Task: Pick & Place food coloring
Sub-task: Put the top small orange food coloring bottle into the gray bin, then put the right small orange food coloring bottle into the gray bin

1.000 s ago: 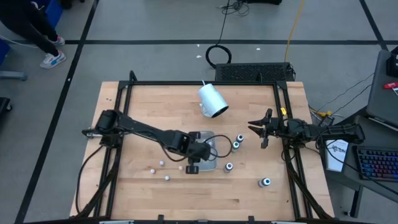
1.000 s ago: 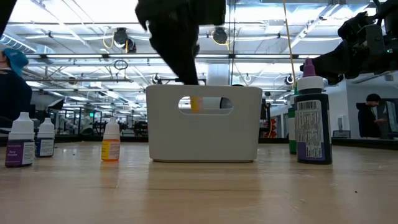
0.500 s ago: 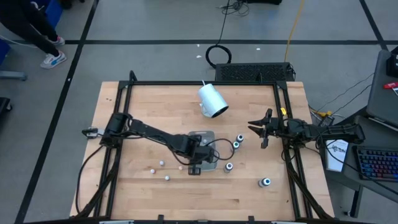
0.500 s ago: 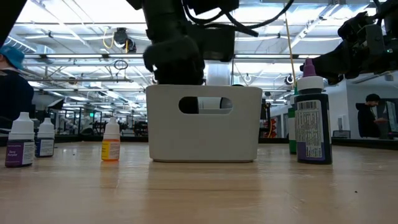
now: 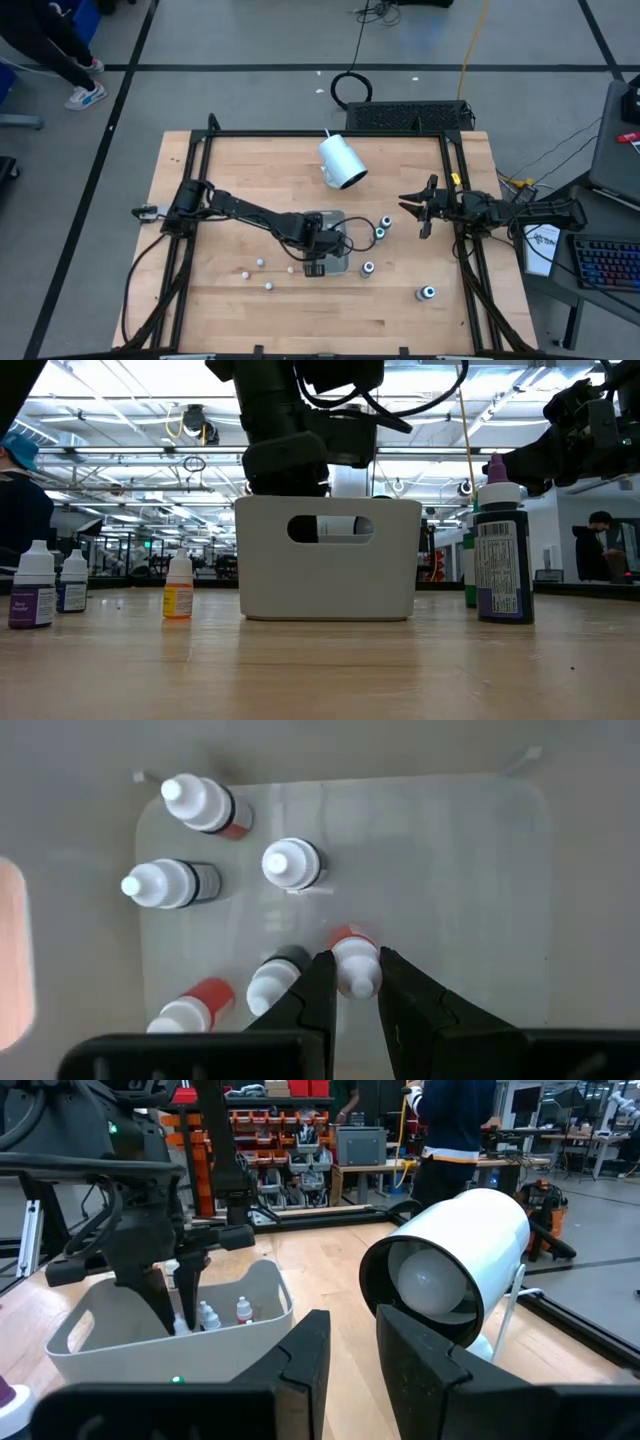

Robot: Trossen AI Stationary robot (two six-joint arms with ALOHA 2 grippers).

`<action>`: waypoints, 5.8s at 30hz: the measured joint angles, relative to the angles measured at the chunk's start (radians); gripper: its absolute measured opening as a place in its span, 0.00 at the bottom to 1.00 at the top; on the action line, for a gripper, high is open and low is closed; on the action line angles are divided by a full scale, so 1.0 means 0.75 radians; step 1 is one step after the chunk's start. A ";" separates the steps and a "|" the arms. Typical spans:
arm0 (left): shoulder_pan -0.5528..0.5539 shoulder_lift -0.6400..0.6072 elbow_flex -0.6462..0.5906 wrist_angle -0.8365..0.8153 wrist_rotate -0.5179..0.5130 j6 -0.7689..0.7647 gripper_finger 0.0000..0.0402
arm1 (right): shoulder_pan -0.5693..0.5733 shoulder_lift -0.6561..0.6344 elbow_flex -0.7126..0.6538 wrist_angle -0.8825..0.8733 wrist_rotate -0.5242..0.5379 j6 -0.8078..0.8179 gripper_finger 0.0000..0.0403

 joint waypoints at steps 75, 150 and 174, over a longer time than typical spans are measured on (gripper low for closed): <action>-0.277 -0.351 -0.001 -0.643 -0.168 -0.666 0.38 | 0.000 0.000 0.000 0.001 0.000 0.000 0.19; -0.293 -0.198 -0.291 -0.064 0.000 -0.523 0.42 | 0.000 0.003 0.000 -0.004 0.000 0.000 0.19; -0.268 -0.199 -0.291 -0.070 0.045 -0.558 0.34 | 0.001 0.003 0.000 -0.004 0.000 0.000 0.19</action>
